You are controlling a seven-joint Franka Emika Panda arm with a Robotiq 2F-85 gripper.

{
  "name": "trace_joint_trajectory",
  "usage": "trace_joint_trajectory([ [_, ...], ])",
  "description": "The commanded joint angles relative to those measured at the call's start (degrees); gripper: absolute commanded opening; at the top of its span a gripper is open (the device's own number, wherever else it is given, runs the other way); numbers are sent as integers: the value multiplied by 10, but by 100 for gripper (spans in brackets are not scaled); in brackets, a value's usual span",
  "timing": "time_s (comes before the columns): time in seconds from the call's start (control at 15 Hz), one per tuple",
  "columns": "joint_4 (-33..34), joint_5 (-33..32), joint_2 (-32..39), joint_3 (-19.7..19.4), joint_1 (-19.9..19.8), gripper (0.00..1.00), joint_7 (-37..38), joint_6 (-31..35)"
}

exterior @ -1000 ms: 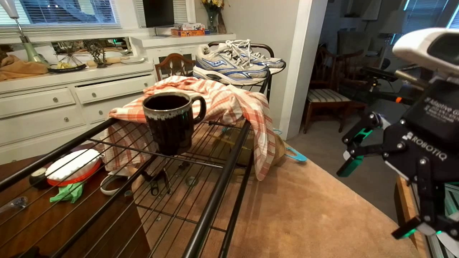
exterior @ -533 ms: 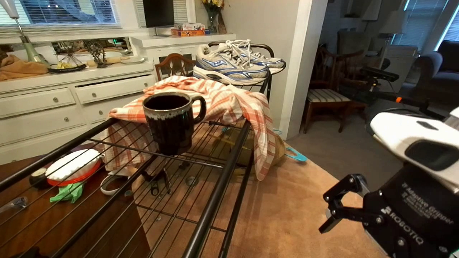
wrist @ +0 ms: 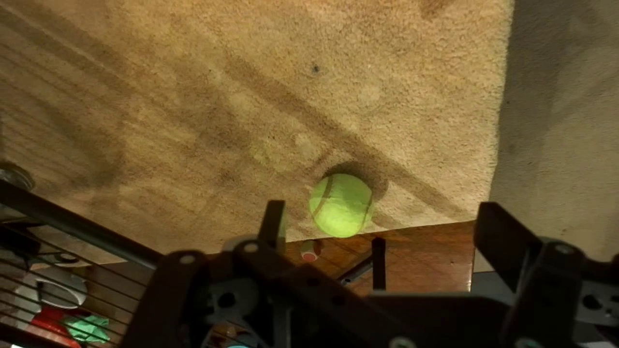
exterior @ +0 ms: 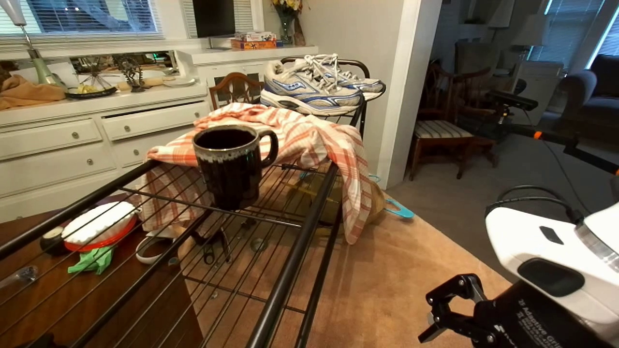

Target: Place the tennis ball in the brown mug.

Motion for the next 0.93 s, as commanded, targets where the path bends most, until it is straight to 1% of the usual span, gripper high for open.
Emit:
trace_joint_trajectory([
  [0.0, 0, -1, 0, 2, -2, 100, 2, 0],
  [0.27, 1, -1, 0, 4, -4, 100, 3, 0],
  [0.33, 4, -5, 3, 8, -11, 100, 13, -3],
  [0.4, 6, -10, 14, 11, -18, 100, 20, 22],
  [0.87, 30, -67, 80, 78, -109, 100, 88, 95],
])
